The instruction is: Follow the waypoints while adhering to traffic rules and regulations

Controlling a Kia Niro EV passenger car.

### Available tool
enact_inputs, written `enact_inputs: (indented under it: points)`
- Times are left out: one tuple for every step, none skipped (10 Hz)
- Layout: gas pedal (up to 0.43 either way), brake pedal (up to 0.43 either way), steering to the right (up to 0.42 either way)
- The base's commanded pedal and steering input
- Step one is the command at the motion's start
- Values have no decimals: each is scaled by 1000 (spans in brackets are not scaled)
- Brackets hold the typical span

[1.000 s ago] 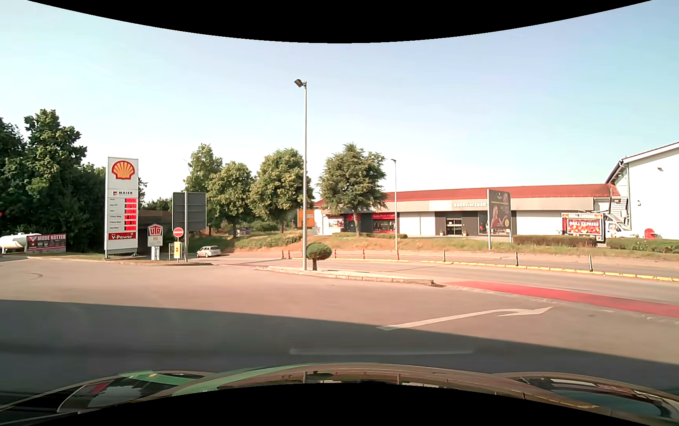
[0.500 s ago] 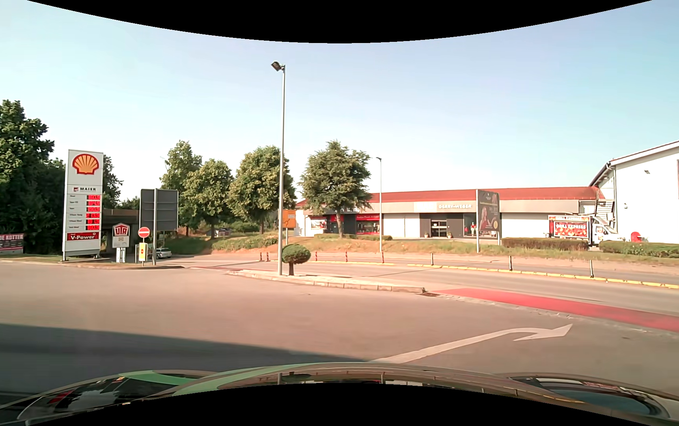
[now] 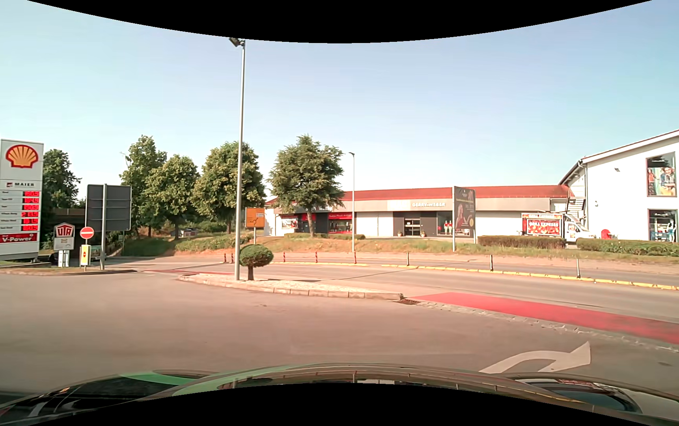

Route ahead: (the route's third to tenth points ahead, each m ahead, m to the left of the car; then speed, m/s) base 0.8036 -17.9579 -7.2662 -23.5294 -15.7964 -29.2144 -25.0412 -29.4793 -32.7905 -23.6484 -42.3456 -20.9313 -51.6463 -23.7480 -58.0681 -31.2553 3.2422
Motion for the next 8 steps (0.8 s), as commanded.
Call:
enact_inputs:
  points:
    - [0, 159, 296]
    - [0, 171, 320]
    - [0, 189, 349]
    - [0, 195, 377]
    - [0, 207, 387]
    - [0, 207, 390]
    - [0, 207, 391]
    - [0, 213, 393]
